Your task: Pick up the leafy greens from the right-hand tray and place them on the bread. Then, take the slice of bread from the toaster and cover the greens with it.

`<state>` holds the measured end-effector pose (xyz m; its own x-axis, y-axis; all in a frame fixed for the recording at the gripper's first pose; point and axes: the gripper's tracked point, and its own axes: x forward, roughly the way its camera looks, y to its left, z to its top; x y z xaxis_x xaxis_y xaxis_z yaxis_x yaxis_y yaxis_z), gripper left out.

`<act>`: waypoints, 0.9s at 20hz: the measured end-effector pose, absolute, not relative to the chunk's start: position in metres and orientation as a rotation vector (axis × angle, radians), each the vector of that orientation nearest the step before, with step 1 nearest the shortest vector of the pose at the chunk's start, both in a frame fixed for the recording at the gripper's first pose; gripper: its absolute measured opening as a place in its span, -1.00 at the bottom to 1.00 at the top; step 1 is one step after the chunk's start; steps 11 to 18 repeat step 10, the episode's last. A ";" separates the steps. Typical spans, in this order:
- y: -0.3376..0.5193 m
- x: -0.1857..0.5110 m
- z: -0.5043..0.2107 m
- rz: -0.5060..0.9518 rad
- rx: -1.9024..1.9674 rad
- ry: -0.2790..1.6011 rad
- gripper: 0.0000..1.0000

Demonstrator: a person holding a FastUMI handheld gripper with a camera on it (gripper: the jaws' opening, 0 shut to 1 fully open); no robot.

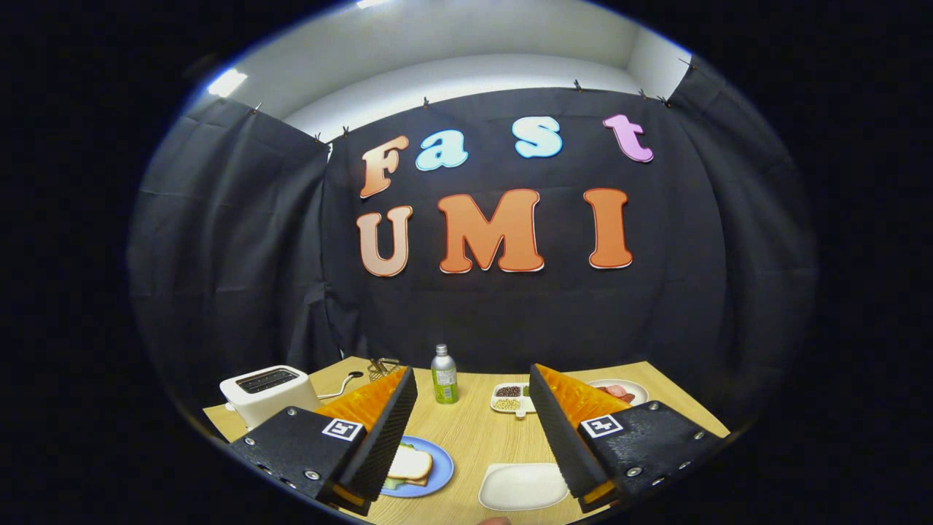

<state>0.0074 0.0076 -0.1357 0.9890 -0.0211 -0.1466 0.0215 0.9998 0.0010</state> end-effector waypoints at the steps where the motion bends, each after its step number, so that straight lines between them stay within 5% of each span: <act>1: 0.009 0.002 -0.133 -0.024 -0.009 0.131 0.86; 18: 0.024 -0.021 -0.124 0.029 0.011 0.034 0.89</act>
